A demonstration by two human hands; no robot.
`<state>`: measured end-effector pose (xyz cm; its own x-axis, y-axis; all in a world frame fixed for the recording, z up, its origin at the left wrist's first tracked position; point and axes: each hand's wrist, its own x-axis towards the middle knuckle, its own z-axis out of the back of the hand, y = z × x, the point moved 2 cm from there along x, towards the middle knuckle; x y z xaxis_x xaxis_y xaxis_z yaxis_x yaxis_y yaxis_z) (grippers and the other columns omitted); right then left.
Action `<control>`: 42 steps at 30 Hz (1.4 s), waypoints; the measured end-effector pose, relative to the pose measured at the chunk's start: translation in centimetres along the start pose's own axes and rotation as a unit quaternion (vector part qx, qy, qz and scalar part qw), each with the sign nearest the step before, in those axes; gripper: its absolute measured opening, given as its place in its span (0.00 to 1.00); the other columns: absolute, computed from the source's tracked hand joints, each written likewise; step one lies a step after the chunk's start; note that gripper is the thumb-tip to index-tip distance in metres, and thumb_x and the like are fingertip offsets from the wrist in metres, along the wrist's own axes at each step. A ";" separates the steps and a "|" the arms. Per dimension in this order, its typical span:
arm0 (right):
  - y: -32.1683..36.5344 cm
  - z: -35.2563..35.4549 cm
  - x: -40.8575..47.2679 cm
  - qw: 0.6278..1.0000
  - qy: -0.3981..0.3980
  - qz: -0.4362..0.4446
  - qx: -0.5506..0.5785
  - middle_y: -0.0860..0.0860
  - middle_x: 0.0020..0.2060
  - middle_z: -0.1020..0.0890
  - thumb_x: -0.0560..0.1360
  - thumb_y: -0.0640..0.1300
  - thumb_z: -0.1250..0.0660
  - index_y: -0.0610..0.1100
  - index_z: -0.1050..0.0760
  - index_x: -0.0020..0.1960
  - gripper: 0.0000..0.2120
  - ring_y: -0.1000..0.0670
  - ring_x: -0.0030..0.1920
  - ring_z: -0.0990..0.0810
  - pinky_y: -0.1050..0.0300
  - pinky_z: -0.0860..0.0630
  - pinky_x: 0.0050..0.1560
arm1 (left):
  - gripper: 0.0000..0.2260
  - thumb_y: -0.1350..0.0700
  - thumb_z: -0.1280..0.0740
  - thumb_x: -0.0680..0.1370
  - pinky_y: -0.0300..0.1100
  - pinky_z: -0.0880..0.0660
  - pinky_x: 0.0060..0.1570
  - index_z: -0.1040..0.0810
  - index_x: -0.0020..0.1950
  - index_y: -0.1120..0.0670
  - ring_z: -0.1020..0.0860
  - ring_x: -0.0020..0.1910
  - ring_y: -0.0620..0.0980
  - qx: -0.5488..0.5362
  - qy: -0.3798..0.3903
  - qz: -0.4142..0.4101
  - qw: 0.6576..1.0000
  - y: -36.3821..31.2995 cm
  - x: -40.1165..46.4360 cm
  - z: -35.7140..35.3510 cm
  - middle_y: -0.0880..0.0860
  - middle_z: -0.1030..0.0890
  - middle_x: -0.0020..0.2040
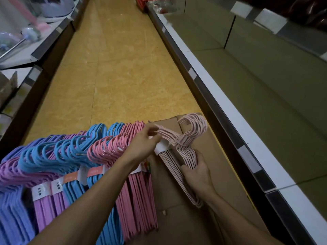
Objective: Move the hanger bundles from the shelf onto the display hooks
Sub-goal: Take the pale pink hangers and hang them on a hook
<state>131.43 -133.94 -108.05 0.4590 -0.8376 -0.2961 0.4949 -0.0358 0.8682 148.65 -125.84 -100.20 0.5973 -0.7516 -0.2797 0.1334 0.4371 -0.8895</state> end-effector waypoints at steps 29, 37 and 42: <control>17.8 2.5 -7.7 0.978 0.090 0.155 0.104 0.60 0.31 0.24 0.79 0.37 0.38 0.53 0.26 0.61 0.15 0.58 0.32 0.26 0.59 0.28 0.37 | 0.15 0.59 0.34 0.78 0.50 0.29 0.36 0.31 0.64 0.52 0.29 0.33 0.53 -0.367 -0.245 -0.008 0.897 -10.8 -7.1 7.8 0.53 0.29 0.41; 37.1 9.4 -15.5 0.979 0.080 0.145 0.120 0.59 0.32 0.24 0.80 0.47 0.36 0.52 0.24 0.59 0.08 0.58 0.34 0.25 0.56 0.27 0.39 | 0.17 0.55 0.32 0.74 0.52 0.26 0.39 0.30 0.62 0.53 0.26 0.38 0.54 -0.358 -0.289 -0.038 0.887 -28.7 -15.8 17.0 0.52 0.26 0.41; 52.5 14.9 -19.7 0.976 0.073 0.155 0.136 0.58 0.33 0.23 0.79 0.47 0.34 0.55 0.21 0.56 0.08 0.52 0.38 0.25 0.52 0.28 0.42 | 0.21 0.54 0.29 0.73 0.55 0.23 0.42 0.30 0.64 0.54 0.23 0.42 0.57 -0.370 -0.311 -0.069 0.873 -43.5 -21.8 24.6 0.57 0.25 0.46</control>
<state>137.41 -127.41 -50.67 0.6657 -0.7451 -0.0395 0.1115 0.0470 0.9926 149.27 -116.25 -46.55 0.9602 -0.2581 -0.1067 -0.1726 -0.2477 -0.9534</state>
